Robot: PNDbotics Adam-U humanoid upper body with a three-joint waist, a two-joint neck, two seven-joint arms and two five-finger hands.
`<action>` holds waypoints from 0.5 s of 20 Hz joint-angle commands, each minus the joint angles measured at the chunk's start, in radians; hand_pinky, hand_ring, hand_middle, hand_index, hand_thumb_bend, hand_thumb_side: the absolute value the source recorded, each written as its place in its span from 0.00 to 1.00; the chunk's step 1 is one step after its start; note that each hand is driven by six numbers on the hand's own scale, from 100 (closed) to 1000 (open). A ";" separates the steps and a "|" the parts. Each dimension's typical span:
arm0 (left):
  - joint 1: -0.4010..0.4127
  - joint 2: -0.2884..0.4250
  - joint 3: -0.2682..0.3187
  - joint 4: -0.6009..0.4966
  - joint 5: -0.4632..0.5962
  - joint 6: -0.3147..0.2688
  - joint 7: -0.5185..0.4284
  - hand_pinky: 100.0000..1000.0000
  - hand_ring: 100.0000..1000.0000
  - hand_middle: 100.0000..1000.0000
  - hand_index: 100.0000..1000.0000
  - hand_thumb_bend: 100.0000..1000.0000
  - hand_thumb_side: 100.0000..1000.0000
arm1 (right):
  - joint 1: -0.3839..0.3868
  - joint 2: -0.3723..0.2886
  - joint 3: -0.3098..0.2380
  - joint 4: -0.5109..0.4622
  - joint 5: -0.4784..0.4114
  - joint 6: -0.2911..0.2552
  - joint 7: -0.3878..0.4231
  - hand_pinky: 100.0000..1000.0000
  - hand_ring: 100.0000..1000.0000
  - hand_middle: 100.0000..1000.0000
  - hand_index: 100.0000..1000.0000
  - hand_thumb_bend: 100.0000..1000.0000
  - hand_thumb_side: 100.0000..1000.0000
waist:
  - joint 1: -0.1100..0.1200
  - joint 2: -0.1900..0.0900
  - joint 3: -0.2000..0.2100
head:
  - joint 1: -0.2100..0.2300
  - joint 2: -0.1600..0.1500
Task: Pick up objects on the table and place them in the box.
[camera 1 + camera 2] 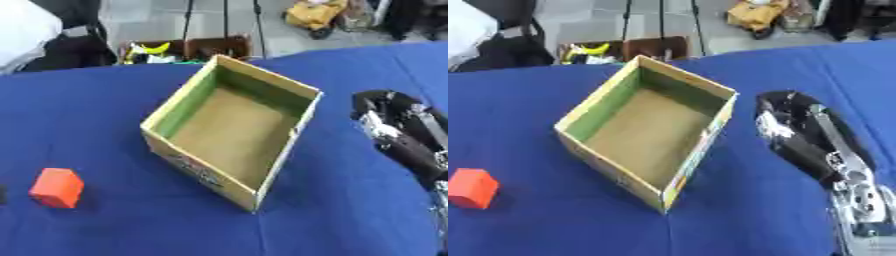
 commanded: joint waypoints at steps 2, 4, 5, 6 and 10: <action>-0.009 0.007 0.003 -0.020 0.003 -0.001 -0.001 0.22 0.33 0.46 0.76 0.35 0.88 | -0.008 -0.010 -0.001 -0.023 0.001 0.000 -0.001 0.84 0.83 0.49 0.71 0.00 0.42 | -0.002 -0.017 0.001 | -0.003 0.006; -0.009 0.007 0.003 -0.020 0.002 -0.001 -0.001 0.22 0.33 0.46 0.76 0.34 0.87 | -0.008 -0.010 -0.001 -0.022 0.001 0.000 -0.001 0.84 0.83 0.49 0.71 0.00 0.42 | -0.003 -0.017 0.002 | -0.003 0.008; -0.010 0.007 0.004 -0.020 0.002 -0.001 0.000 0.22 0.33 0.46 0.76 0.34 0.88 | -0.009 -0.009 -0.001 -0.022 0.001 0.000 -0.001 0.84 0.83 0.49 0.71 0.00 0.42 | -0.004 -0.018 0.003 | -0.003 0.010; -0.010 0.007 0.004 -0.020 0.002 -0.001 0.000 0.22 0.33 0.46 0.76 0.35 0.88 | -0.010 -0.008 -0.002 -0.022 0.001 -0.001 -0.002 0.84 0.83 0.49 0.71 0.00 0.42 | -0.005 -0.019 0.004 | -0.003 0.011; -0.009 0.009 0.005 -0.020 0.003 0.000 0.001 0.22 0.33 0.46 0.76 0.36 0.88 | -0.009 -0.006 -0.001 -0.023 0.000 0.000 -0.003 0.84 0.83 0.49 0.71 0.00 0.42 | -0.007 -0.023 0.007 | 0.000 0.013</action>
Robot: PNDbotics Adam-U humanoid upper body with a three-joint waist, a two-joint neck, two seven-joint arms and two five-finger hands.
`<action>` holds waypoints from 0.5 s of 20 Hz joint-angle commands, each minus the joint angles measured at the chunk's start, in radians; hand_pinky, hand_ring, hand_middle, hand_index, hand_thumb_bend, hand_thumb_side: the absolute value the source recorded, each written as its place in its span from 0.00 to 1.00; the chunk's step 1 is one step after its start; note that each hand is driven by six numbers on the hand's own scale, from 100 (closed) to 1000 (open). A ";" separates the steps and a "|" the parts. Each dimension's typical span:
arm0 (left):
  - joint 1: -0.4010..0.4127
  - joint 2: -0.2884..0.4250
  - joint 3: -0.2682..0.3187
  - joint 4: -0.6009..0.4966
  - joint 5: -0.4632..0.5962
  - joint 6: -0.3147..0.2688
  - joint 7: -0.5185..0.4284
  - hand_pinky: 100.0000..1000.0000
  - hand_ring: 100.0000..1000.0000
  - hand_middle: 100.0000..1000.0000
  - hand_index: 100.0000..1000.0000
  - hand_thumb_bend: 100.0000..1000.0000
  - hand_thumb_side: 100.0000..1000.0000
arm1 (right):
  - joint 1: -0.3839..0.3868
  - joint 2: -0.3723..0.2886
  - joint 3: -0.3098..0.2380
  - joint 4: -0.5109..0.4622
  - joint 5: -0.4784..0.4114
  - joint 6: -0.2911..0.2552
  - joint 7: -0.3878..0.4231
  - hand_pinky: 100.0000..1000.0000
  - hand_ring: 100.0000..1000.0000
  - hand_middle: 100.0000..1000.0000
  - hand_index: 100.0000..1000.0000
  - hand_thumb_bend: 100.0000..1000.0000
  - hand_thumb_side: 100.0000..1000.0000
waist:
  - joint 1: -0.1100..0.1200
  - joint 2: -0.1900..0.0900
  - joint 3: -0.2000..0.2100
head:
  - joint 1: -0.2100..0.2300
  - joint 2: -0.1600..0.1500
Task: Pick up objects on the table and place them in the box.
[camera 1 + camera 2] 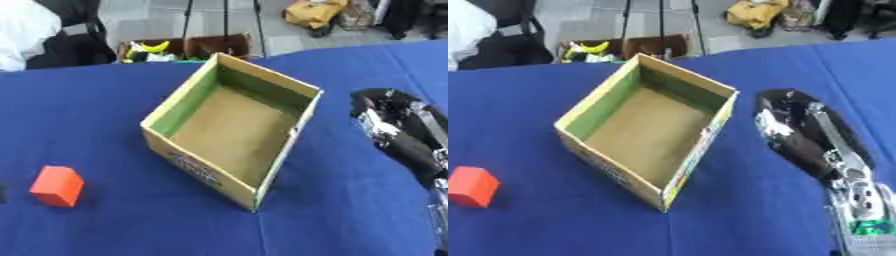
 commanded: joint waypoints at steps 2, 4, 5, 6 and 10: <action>-0.005 0.021 0.009 -0.020 -0.015 -0.005 0.004 0.22 0.33 0.47 0.77 0.39 0.89 | -0.007 -0.005 -0.001 -0.023 0.000 0.001 -0.002 0.84 0.83 0.49 0.71 0.00 0.42 | -0.002 -0.026 0.002 | 0.002 0.004; 0.003 0.055 0.019 -0.020 -0.075 -0.023 0.007 0.23 0.35 0.50 0.79 0.48 0.93 | -0.005 -0.005 -0.001 -0.023 0.001 0.002 -0.002 0.84 0.83 0.49 0.71 0.00 0.42 | -0.002 -0.029 0.004 | -0.001 0.010; 0.007 0.069 0.021 -0.020 -0.107 -0.033 0.009 0.24 0.36 0.51 0.80 0.51 0.93 | -0.004 -0.005 -0.001 -0.023 0.001 0.002 -0.002 0.84 0.83 0.49 0.71 0.00 0.42 | -0.002 -0.031 0.005 | -0.001 0.014; 0.014 0.098 0.022 -0.020 -0.140 -0.050 0.010 0.25 0.36 0.52 0.80 0.51 0.94 | -0.002 -0.005 0.000 -0.023 0.001 0.002 -0.002 0.84 0.83 0.49 0.71 0.00 0.42 | 0.000 -0.033 0.006 | -0.002 0.024; 0.044 0.213 0.024 -0.020 -0.229 -0.112 0.018 0.28 0.41 0.58 0.84 0.58 0.96 | 0.003 -0.007 0.001 -0.022 0.002 0.003 0.000 0.84 0.83 0.49 0.71 0.00 0.42 | 0.007 -0.038 0.003 | -0.002 0.052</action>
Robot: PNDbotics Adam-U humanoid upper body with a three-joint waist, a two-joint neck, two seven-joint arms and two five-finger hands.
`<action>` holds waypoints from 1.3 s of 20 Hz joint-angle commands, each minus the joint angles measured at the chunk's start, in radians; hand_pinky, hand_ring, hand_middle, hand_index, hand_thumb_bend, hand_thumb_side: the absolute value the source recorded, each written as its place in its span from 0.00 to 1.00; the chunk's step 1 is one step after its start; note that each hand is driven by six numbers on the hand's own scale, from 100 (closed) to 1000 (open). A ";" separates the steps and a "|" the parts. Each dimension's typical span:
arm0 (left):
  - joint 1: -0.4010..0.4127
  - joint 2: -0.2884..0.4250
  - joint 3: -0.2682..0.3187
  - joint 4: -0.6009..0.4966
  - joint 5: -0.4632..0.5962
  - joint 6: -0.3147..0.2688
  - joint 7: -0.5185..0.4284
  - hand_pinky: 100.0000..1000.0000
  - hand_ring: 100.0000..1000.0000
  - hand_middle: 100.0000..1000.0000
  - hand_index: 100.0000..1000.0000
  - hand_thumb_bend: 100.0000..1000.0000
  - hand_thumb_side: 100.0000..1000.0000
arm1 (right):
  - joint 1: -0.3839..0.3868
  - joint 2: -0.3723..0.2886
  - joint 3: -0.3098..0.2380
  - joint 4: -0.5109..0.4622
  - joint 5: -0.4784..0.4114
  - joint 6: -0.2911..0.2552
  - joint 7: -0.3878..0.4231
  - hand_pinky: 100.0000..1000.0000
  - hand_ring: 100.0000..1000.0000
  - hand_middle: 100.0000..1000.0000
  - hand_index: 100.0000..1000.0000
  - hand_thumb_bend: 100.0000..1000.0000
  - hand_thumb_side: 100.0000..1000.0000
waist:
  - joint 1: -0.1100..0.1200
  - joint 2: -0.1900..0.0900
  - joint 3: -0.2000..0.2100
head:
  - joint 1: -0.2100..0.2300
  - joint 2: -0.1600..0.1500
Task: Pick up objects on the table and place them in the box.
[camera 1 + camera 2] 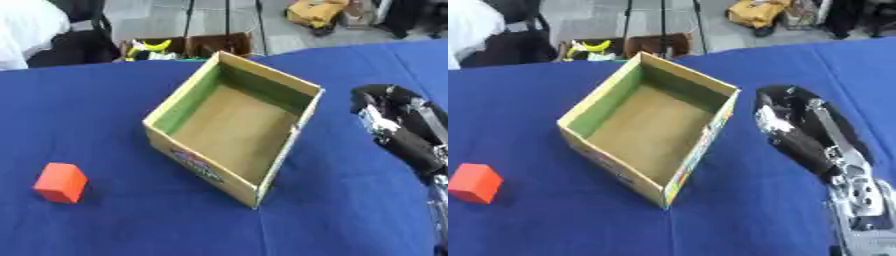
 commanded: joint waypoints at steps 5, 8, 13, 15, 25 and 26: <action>0.028 0.235 0.000 -0.020 -0.132 -0.087 -0.007 0.35 0.47 0.66 0.89 0.63 0.97 | -0.002 -0.012 0.004 -0.020 0.003 0.002 0.004 0.84 0.83 0.49 0.71 0.00 0.42 | 0.007 -0.030 -0.004 | 0.004 0.020; 0.032 0.328 -0.012 -0.020 -0.191 -0.111 -0.021 0.37 0.50 0.69 0.90 0.64 0.97 | 0.000 -0.014 0.007 -0.018 0.003 0.000 0.007 0.84 0.83 0.49 0.71 0.00 0.42 | 0.010 -0.034 -0.009 | 0.007 0.016; 0.047 0.466 -0.029 -0.020 -0.270 -0.109 -0.062 0.42 0.57 0.75 0.92 0.65 0.92 | 0.002 -0.019 0.010 -0.013 0.005 -0.002 0.010 0.84 0.83 0.49 0.71 0.00 0.42 | 0.017 -0.038 -0.019 | 0.012 0.007; 0.056 0.508 -0.034 -0.020 -0.290 -0.095 -0.117 0.50 0.68 0.84 0.97 0.66 0.91 | 0.001 -0.021 0.010 -0.012 0.005 -0.003 0.011 0.84 0.83 0.49 0.71 0.00 0.42 | 0.019 -0.038 -0.024 | 0.014 0.000; -0.038 0.634 -0.021 0.150 -0.264 -0.076 -0.470 0.55 0.75 0.85 0.98 0.81 0.66 | -0.001 -0.024 0.015 -0.005 0.006 -0.009 0.018 0.84 0.83 0.49 0.71 0.00 0.42 | 0.018 -0.038 -0.030 | 0.016 -0.008; -0.051 0.644 -0.026 0.168 -0.260 -0.081 -0.487 0.55 0.76 0.86 0.98 0.80 0.63 | -0.001 -0.023 0.016 -0.004 0.006 -0.009 0.018 0.84 0.83 0.49 0.71 0.00 0.42 | 0.017 -0.039 -0.031 | 0.017 -0.009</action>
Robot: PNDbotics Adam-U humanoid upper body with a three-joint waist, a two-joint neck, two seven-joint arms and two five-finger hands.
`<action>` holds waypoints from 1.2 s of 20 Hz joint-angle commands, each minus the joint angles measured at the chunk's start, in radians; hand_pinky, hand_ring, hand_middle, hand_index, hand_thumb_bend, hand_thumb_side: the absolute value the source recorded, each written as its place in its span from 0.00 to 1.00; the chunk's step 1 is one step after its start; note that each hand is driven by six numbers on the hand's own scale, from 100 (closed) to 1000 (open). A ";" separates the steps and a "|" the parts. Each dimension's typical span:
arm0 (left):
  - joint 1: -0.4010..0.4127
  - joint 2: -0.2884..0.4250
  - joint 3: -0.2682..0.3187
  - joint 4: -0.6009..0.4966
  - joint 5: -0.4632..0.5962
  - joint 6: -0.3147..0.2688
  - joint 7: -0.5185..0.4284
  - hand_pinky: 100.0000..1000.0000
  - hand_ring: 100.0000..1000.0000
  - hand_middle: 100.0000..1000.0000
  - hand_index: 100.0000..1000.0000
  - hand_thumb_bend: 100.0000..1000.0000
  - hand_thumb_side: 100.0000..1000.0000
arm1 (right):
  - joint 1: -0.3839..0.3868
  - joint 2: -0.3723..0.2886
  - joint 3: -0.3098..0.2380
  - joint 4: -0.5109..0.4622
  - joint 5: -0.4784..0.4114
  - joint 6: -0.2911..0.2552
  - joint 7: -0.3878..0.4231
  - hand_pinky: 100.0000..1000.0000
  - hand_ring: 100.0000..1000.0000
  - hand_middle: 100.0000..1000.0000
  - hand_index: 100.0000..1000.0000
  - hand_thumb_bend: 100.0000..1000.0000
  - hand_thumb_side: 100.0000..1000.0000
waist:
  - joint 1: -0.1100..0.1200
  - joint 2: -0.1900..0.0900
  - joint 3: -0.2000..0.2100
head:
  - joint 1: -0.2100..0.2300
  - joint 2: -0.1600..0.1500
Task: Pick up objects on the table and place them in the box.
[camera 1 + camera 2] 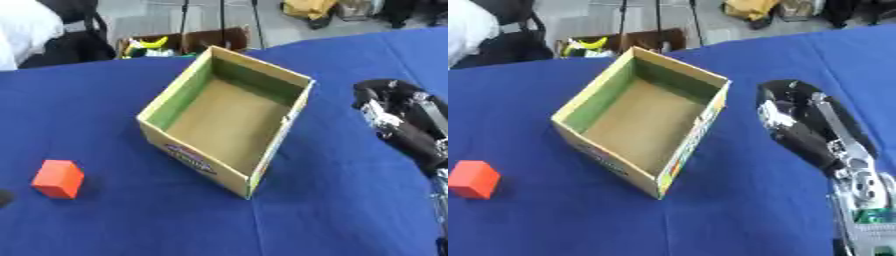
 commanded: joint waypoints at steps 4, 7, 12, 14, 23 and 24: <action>-0.064 0.095 -0.012 0.095 0.016 -0.031 -0.095 0.57 0.78 0.89 1.00 0.71 0.59 | -0.011 -0.012 0.007 -0.008 0.002 -0.005 0.006 0.84 0.83 0.49 0.71 0.00 0.42 | -0.003 -0.026 -0.005 | 0.012 -0.010; -0.091 0.118 -0.031 0.128 -0.007 -0.049 -0.125 0.58 0.78 0.89 1.00 0.65 0.58 | -0.012 -0.012 0.010 -0.006 0.002 -0.007 0.008 0.84 0.83 0.49 0.71 0.00 0.43 | -0.003 -0.028 -0.010 | 0.020 -0.009; -0.138 0.147 -0.054 0.175 -0.024 -0.069 -0.147 0.57 0.78 0.88 1.00 0.53 0.58 | -0.015 -0.014 0.015 -0.001 0.002 -0.010 0.013 0.84 0.83 0.49 0.71 0.00 0.43 | -0.002 -0.029 -0.019 | 0.033 -0.010; -0.154 0.157 -0.067 0.194 -0.022 -0.076 -0.164 0.57 0.79 0.89 1.00 0.48 0.57 | -0.015 -0.015 0.016 0.001 0.002 -0.012 0.014 0.84 0.83 0.49 0.71 0.00 0.43 | -0.001 -0.029 -0.022 | 0.036 -0.009; -0.231 0.172 -0.139 0.267 -0.034 -0.096 -0.315 0.59 0.81 0.92 1.00 0.44 0.50 | -0.010 -0.016 0.020 0.006 0.002 -0.014 0.018 0.84 0.83 0.49 0.71 0.00 0.42 | 0.004 -0.033 -0.034 | 0.048 -0.013; -0.237 0.171 -0.148 0.272 -0.033 -0.100 -0.340 0.60 0.81 0.92 1.00 0.45 0.48 | -0.010 -0.016 0.020 0.006 0.001 -0.014 0.018 0.84 0.83 0.49 0.71 0.00 0.42 | 0.005 -0.033 -0.037 | 0.049 -0.014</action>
